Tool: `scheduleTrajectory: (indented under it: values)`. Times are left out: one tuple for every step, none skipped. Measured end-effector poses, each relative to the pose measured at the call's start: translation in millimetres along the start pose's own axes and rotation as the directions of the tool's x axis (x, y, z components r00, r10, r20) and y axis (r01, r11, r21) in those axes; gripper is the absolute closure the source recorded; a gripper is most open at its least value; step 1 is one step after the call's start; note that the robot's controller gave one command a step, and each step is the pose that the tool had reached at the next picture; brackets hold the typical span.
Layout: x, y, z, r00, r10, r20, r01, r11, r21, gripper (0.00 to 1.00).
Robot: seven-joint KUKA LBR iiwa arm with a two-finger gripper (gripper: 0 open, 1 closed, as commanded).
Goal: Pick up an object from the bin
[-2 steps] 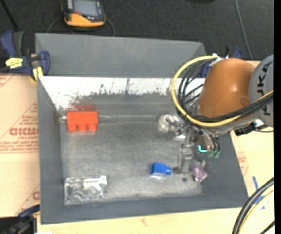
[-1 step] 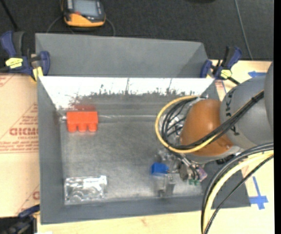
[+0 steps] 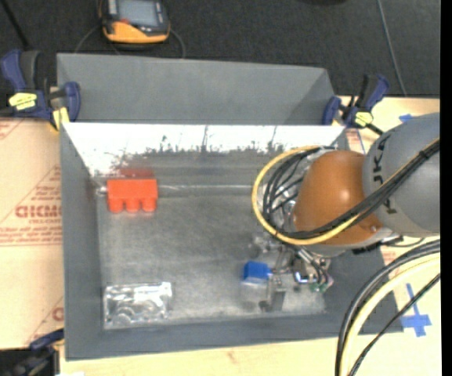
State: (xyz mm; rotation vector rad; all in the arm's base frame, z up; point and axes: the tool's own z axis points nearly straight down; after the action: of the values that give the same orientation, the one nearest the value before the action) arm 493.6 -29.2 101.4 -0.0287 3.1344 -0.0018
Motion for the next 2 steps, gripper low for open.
scheduleTrajectory:
  values:
    - [9.0, -8.1, 1.3, 0.992, 0.129, -0.007, -0.129, 0.992, -0.001, 0.0]
    - [-1.9, -4.1, 32.8, 0.99, 0.139, -0.01, -0.139, 0.99, -0.001, 0.0]
